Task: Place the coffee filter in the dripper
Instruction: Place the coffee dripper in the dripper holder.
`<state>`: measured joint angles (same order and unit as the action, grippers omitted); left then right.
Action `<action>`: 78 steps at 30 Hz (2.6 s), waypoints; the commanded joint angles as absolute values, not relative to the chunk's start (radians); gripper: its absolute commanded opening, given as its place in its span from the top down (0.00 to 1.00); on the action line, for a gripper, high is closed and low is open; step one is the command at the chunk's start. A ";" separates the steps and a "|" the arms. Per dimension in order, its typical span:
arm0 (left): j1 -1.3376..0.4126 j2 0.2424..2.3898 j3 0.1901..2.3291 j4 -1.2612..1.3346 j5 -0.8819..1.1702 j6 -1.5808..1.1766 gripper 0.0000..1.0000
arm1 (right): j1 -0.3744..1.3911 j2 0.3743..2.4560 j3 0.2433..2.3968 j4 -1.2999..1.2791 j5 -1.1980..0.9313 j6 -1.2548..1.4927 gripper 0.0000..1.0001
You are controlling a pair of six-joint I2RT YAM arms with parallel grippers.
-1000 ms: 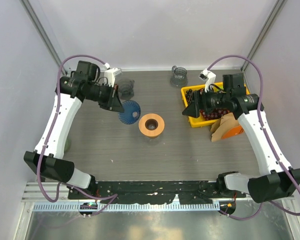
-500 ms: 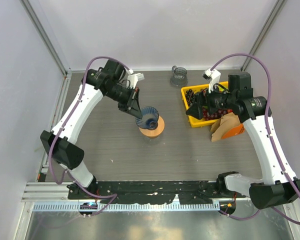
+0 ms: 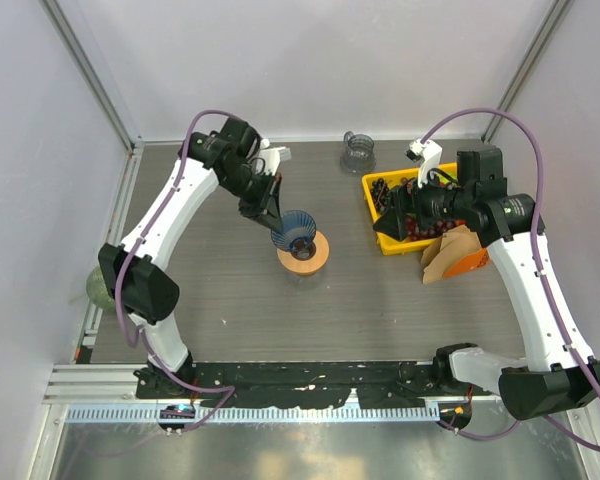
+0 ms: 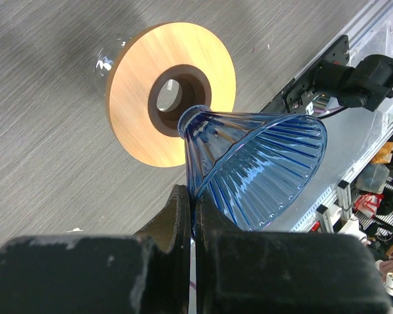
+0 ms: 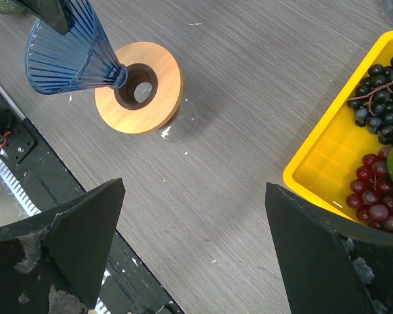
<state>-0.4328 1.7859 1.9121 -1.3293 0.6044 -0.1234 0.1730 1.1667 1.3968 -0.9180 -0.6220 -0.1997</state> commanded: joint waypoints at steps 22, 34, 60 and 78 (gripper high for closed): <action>-0.474 1.874 1.936 -1.289 0.558 -0.126 1.00 | 0.178 1.147 1.374 -0.931 -0.612 -0.199 0.04; -0.497 1.894 1.959 -1.276 0.578 -0.133 1.00 | 0.176 1.138 1.359 -0.930 -0.609 -0.201 0.05; -0.398 1.708 1.849 -1.208 0.621 -0.098 0.01 | 0.178 1.190 1.394 -0.879 -0.686 -0.169 0.05; -0.290 1.290 1.238 -0.588 0.718 -0.298 0.29 | 0.374 1.457 1.385 -0.629 -0.718 0.018 0.23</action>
